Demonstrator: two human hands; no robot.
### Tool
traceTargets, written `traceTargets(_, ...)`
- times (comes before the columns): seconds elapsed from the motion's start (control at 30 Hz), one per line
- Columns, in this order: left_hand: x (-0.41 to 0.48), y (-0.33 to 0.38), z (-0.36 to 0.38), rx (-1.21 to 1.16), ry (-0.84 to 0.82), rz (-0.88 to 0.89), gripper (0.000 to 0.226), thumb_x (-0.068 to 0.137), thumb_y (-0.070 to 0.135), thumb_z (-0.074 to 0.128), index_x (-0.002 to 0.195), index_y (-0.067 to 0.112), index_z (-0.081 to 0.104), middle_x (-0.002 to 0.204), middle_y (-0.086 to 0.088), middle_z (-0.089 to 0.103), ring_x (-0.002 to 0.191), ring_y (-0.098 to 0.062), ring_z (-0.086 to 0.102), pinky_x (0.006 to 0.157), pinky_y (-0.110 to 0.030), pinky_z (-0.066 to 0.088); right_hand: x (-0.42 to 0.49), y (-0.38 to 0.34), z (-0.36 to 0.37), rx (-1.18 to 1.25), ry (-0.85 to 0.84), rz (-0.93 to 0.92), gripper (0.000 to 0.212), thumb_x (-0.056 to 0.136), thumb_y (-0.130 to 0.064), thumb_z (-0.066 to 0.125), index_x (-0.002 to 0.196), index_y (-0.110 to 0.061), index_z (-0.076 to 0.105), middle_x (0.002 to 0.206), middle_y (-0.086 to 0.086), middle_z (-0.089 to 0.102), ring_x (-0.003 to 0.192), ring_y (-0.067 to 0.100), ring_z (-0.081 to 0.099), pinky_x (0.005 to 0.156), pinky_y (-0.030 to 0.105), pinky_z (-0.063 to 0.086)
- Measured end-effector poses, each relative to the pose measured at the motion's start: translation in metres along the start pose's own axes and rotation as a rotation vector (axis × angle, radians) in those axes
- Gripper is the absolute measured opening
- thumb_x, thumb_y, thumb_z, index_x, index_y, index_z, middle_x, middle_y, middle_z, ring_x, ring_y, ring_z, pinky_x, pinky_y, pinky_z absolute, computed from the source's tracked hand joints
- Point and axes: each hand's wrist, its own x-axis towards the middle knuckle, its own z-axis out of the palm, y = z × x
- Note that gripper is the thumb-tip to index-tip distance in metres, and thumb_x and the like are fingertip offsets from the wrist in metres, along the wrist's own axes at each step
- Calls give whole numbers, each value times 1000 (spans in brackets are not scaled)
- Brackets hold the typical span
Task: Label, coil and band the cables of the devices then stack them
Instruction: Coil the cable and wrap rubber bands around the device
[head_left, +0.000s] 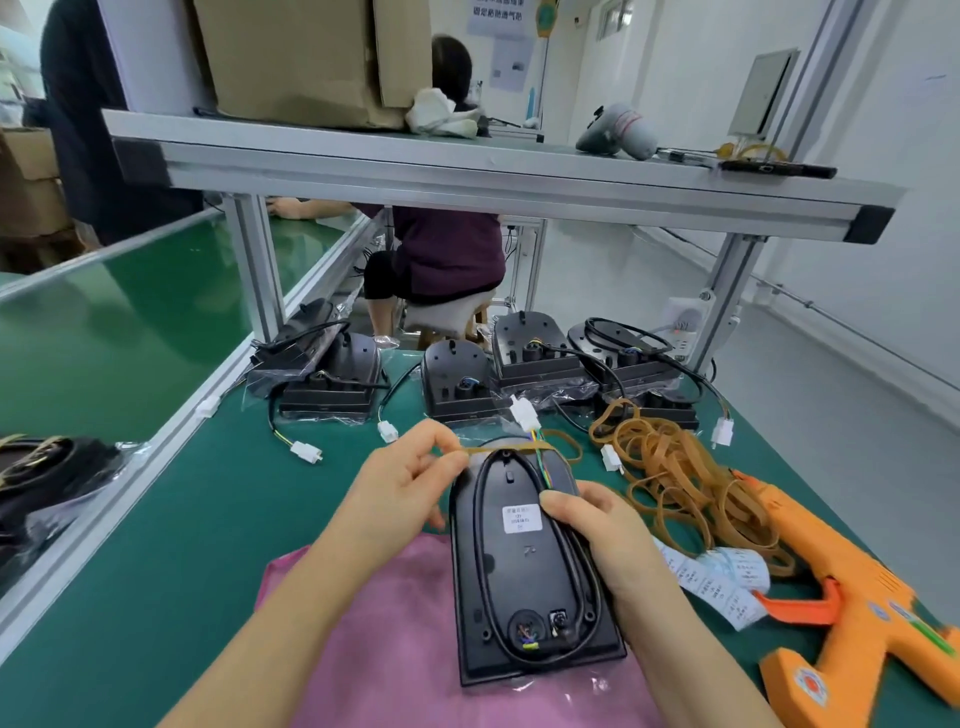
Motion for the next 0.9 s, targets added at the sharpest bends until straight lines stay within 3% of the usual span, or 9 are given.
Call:
traceTargets(0.13, -9, 18, 10, 475, 147, 327, 11, 93, 34, 48, 87, 26, 44, 55, 2, 50, 55, -23, 51, 52, -34, 47, 0, 2, 5, -40, -25, 30, 34, 64, -31, 74, 91, -13, 65, 74, 1, 71, 65, 15, 68, 59, 29, 51)
traceTargets(0.23, -13, 35, 16, 761, 70, 640, 4, 85, 25, 44, 85, 25, 41, 55, 1, 50, 48, -24, 50, 36, -30, 41, 2, 2, 8, -60, -32, 49, 25, 69, -31, 75, 84, -15, 63, 74, 1, 67, 67, 16, 64, 62, 30, 48)
traceTargets(0.33, -17, 44, 23, 852, -38, 822, 18, 78, 14, 48, 88, 26, 57, 57, 4, 47, 45, -19, 45, 37, -23, 26, 2, 1, 11, -117, -11, 59, 28, 63, -37, 71, 79, -17, 59, 80, 2, 62, 78, 19, 59, 76, 41, 47)
traceTargets(0.43, -25, 38, 28, 858, -21, 894, 20, 75, 7, 57, 90, 20, 56, 58, 4, 37, 48, -18, 28, 42, -24, 17, 0, 2, 14, -56, -10, 74, 34, 56, -39, 70, 76, -16, 55, 77, 5, 57, 78, 20, 53, 77, 40, 42)
traceTargets(0.57, -32, 19, 22, 742, -39, 806, 6, 88, 18, 47, 88, 23, 49, 57, 4, 52, 47, -21, 48, 35, -26, 36, 2, 3, 6, -13, 57, 21, 17, 77, -26, 73, 68, -18, 62, 72, 3, 63, 73, 18, 60, 73, 35, 46)
traceTargets(0.7, -38, 0, 4, 518, 7, 465, 12, 91, 39, 52, 89, 28, 55, 68, 9, 64, 58, -9, 59, 55, -27, 49, -2, 3, 0, 64, 66, -7, 15, 80, -16, 68, 67, -20, 73, 73, 1, 73, 66, 13, 68, 60, 26, 53)
traceTargets(0.8, -42, -6, 4, 191, 39, 208, 15, 86, 21, 72, 78, 24, 60, 61, 12, 62, 53, -2, 50, 56, -13, 39, -6, 4, -3, 155, 48, -10, 18, 83, -11, 63, 69, -15, 74, 72, 3, 72, 62, 12, 69, 49, 21, 52)
traceTargets(0.9, -40, -7, 6, -11, 77, 40, 20, 82, 3, 73, 72, 16, 62, 55, 8, 58, 51, 0, 47, 54, -13, 38, -9, 3, -1, 192, 33, -6, 9, 82, -11, 62, 79, -8, 70, 72, 7, 70, 60, 16, 67, 49, 24, 53)
